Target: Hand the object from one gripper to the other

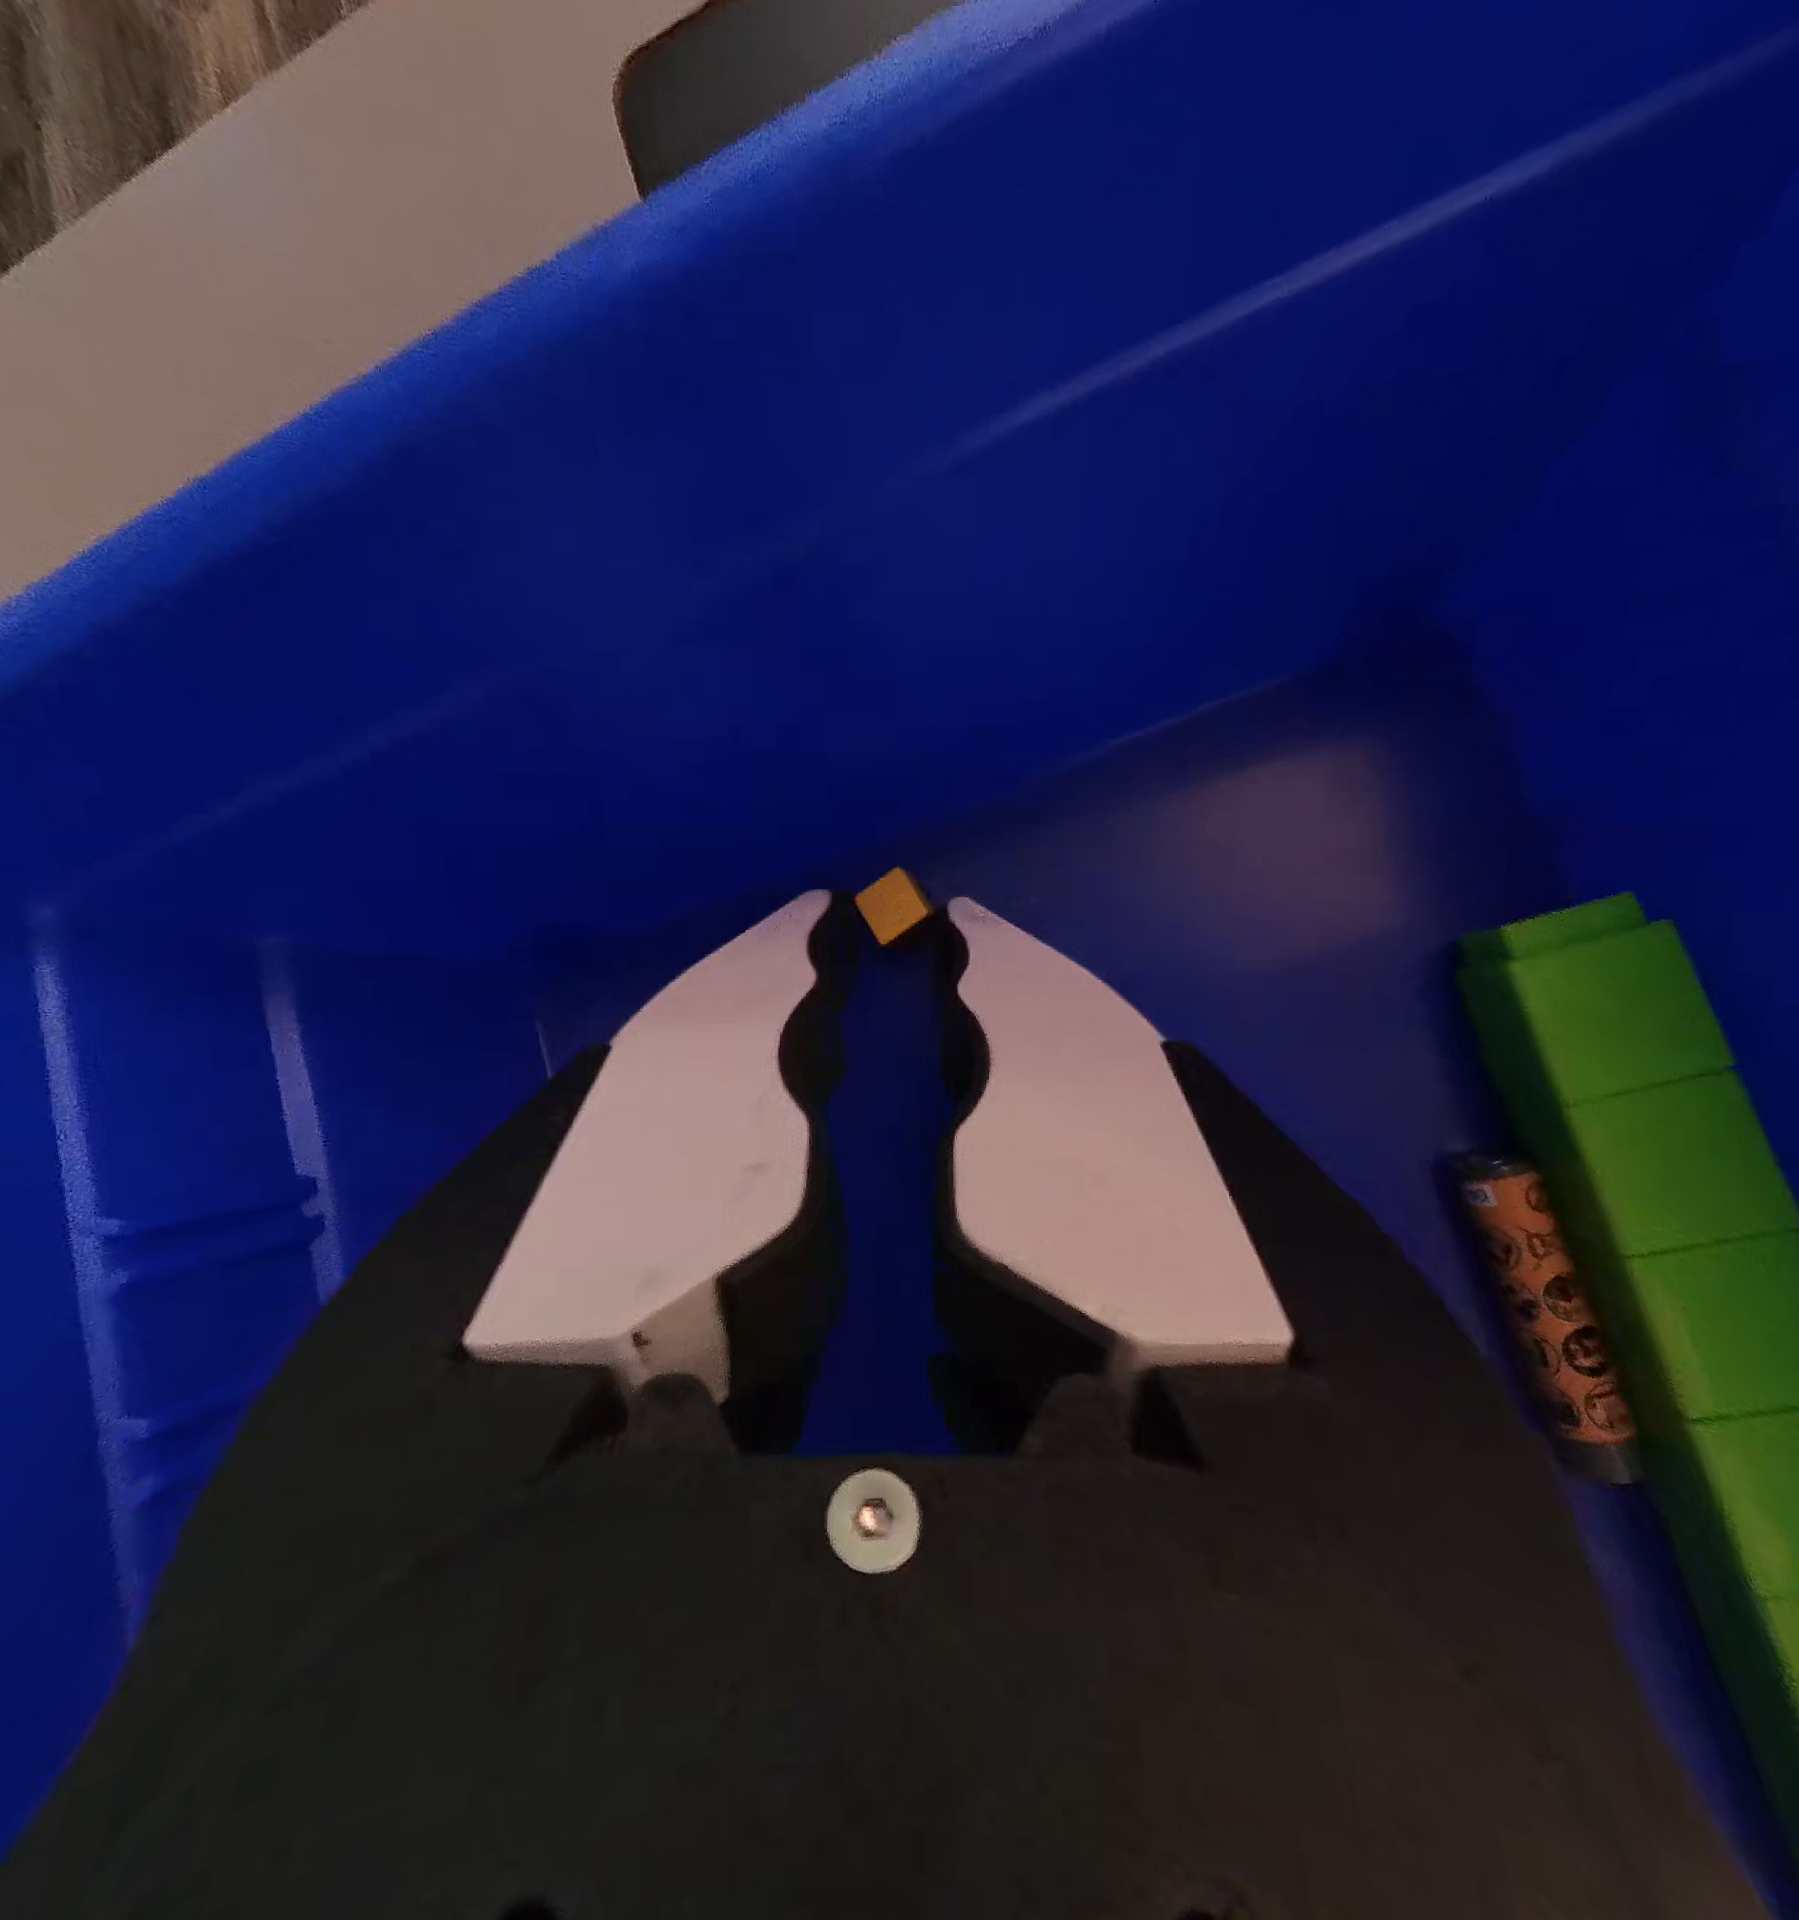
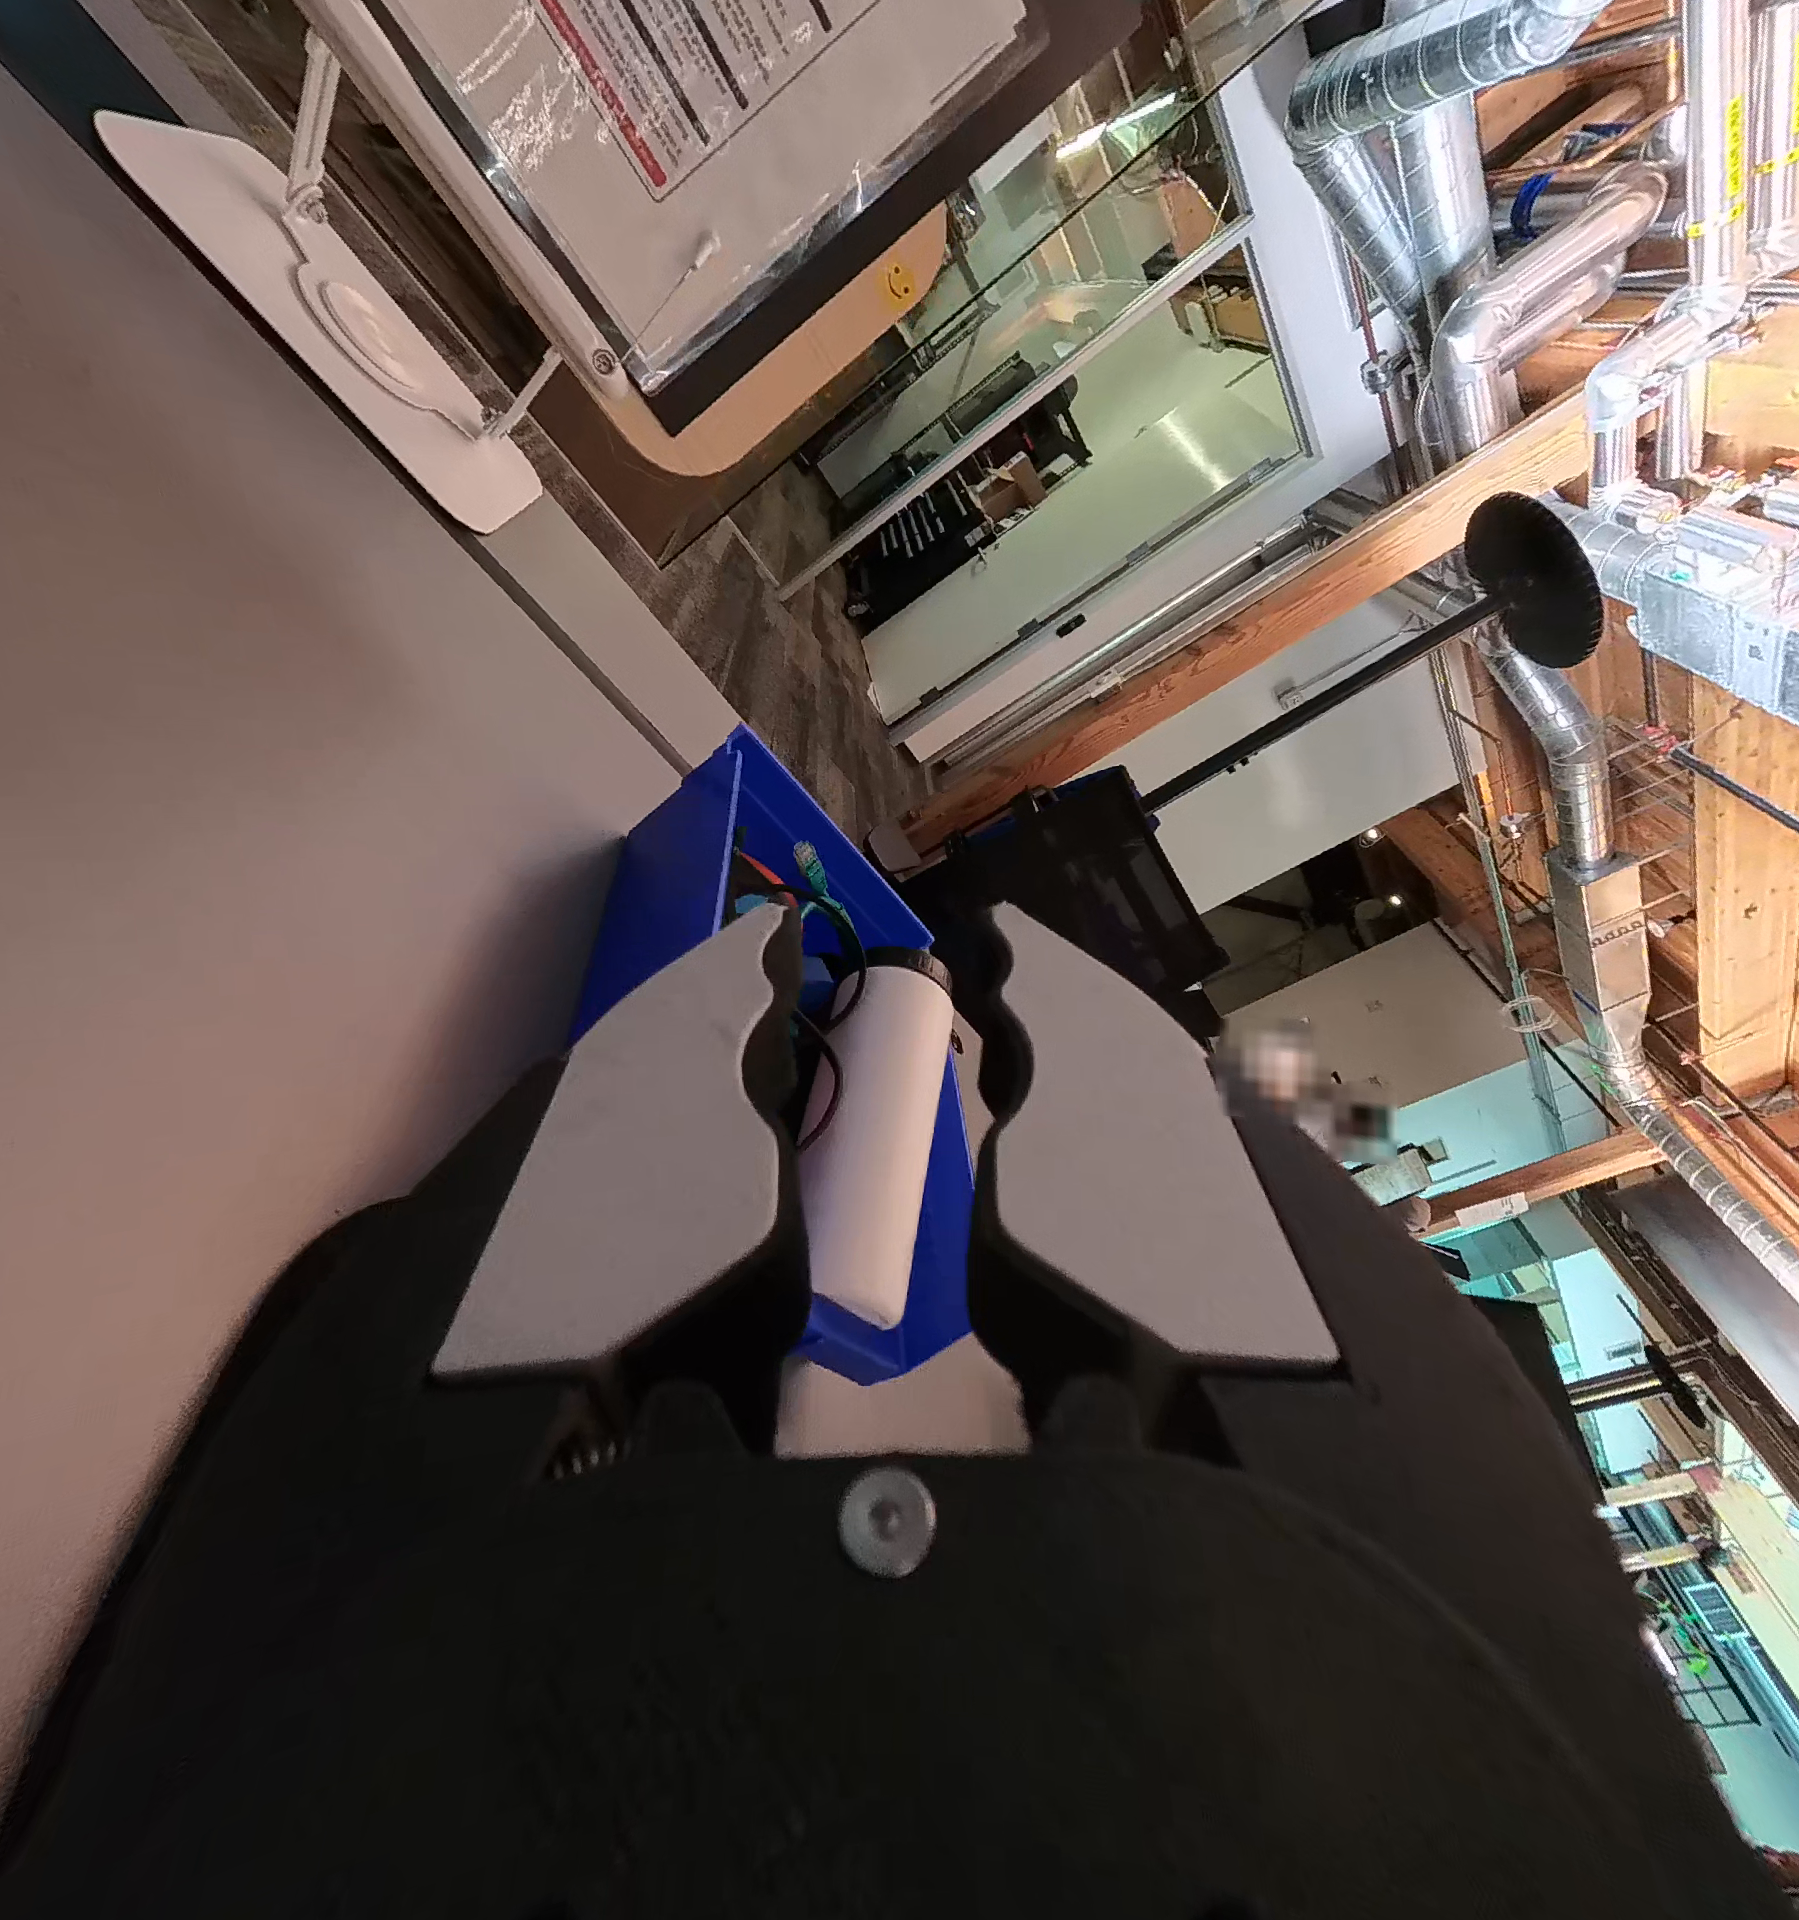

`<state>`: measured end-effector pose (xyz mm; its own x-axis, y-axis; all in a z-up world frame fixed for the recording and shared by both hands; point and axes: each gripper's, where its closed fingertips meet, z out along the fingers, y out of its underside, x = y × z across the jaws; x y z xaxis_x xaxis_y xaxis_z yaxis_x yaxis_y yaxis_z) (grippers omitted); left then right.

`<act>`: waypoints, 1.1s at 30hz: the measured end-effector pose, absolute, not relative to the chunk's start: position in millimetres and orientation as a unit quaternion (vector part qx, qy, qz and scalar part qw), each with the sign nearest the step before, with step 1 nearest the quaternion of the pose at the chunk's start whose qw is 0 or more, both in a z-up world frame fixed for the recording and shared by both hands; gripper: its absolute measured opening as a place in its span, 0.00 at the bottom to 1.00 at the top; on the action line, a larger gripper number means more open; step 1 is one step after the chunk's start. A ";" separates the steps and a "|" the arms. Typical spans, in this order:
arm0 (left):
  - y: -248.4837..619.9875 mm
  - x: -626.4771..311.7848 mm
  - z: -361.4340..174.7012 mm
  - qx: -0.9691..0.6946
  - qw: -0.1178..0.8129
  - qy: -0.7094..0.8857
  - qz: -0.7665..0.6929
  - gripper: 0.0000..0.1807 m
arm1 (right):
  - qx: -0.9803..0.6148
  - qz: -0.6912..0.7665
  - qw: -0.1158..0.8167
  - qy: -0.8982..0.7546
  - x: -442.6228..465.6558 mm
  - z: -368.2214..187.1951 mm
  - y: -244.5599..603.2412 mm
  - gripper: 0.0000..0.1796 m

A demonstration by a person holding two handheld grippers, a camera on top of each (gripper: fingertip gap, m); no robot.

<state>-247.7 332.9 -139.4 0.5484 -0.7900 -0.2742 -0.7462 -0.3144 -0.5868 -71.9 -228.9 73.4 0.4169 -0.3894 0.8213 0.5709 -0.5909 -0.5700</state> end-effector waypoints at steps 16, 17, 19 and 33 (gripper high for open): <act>94.3 -223.1 103.4 -0.461 0.220 0.602 -0.614 0.07 | -0.679 -0.514 0.489 -0.187 -130.8 74.3 -192.1 0.18; 61.9 -231.7 120.8 -0.405 0.195 0.620 -0.643 0.07 | -0.667 -0.508 0.502 -0.213 -145.2 75.2 -185.6 0.18; 4.9 -246.0 134.6 -0.323 0.144 0.665 -0.657 0.07 | -0.646 -0.487 0.525 -0.266 -176.9 75.1 -173.8 0.18; -170.9 -282.1 91.7 -0.157 -0.065 0.813 -0.557 0.07 | -0.500 -0.503 0.571 -0.413 -283.9 98.0 -162.5 0.18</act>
